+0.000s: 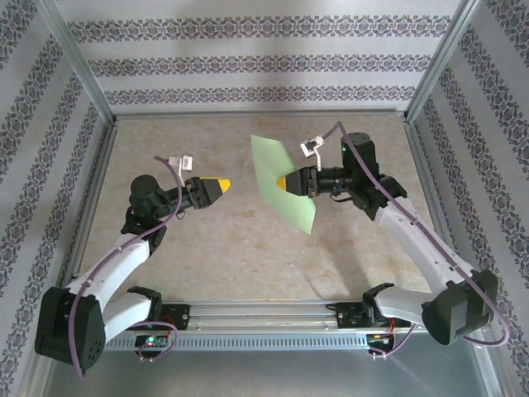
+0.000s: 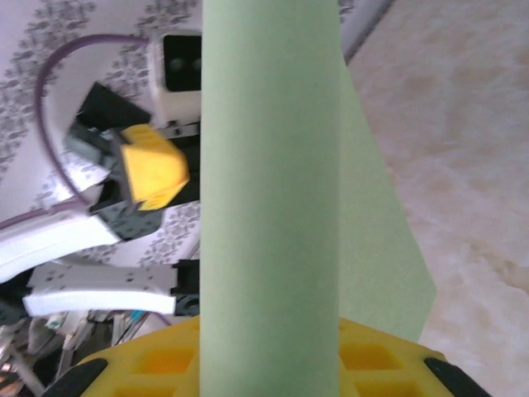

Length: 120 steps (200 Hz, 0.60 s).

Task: Fold a paper plane with a square sheet of paper (fold left side to right side)
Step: Pick up the square sheet of paper from the center of the table, then place a square sheet of paper at the center of the table.

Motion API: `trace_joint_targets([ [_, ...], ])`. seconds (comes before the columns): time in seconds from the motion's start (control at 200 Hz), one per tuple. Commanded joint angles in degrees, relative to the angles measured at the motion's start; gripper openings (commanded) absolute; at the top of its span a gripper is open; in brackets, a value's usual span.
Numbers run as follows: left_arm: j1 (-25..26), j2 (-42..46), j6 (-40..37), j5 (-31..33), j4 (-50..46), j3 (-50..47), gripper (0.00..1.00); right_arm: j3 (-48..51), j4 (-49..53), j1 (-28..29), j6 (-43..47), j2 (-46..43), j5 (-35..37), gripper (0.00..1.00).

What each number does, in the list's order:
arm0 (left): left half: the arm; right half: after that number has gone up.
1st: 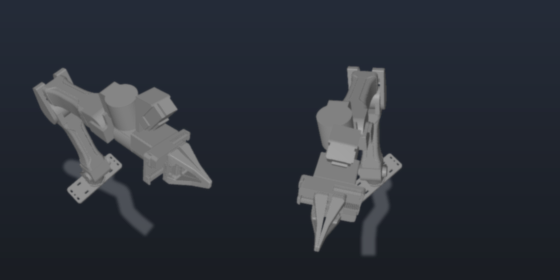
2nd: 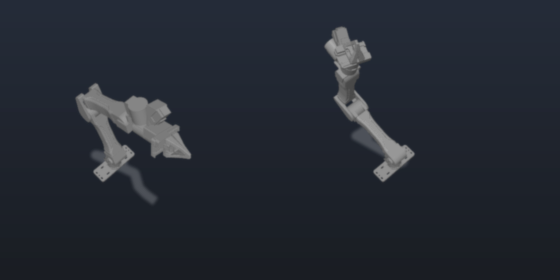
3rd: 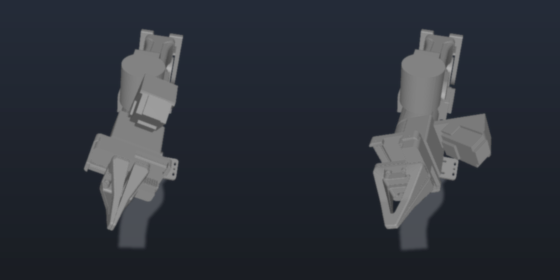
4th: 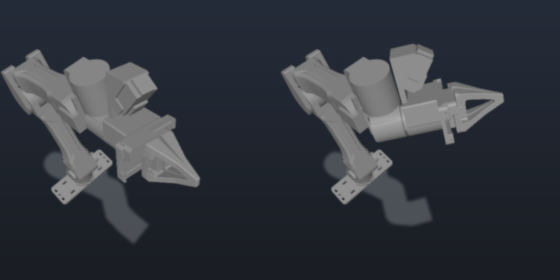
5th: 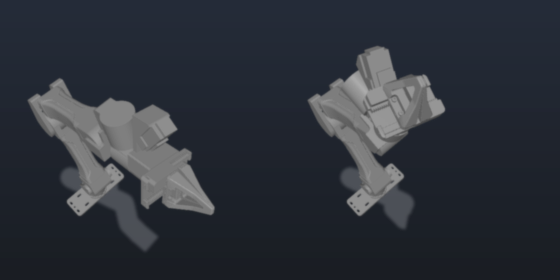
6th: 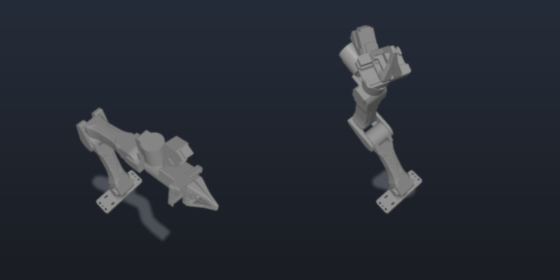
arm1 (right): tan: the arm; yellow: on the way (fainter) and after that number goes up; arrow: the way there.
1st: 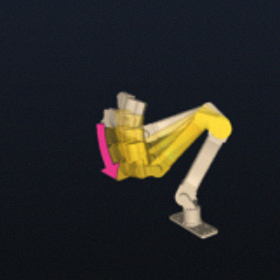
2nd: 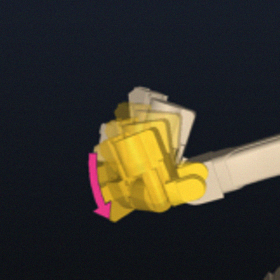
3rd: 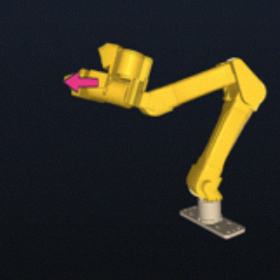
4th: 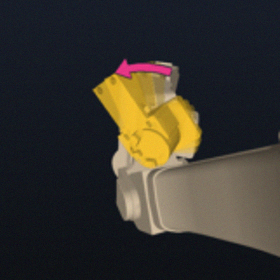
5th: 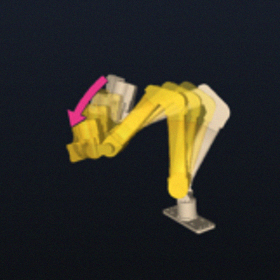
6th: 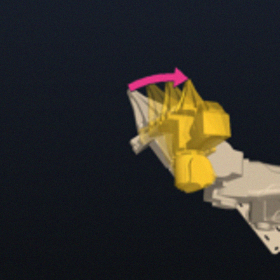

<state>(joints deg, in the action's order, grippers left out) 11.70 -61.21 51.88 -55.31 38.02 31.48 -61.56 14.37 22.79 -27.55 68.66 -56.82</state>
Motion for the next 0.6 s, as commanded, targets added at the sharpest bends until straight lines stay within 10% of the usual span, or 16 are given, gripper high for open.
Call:
trace_joint_targets([
  [0.0,1.47,-1.0,2.5,-4.18,11.26,2.44,1.0,-1.98,-4.34,2.17,-3.01,-1.68,-6.14,0.29],
  [0.325,6.07,-2.84,-1.32,-6.77,7.6,7.73,0.92,-3.25,-9.62,5.95,-5.88,0.61,-4.97,0.29],
  [0.595,6.23,-1.41,-4.96,-6.06,1.53,7.96,0.18,-3.6,-5.47,4.75,-2.36,2.09,-0.05,0.3],
])
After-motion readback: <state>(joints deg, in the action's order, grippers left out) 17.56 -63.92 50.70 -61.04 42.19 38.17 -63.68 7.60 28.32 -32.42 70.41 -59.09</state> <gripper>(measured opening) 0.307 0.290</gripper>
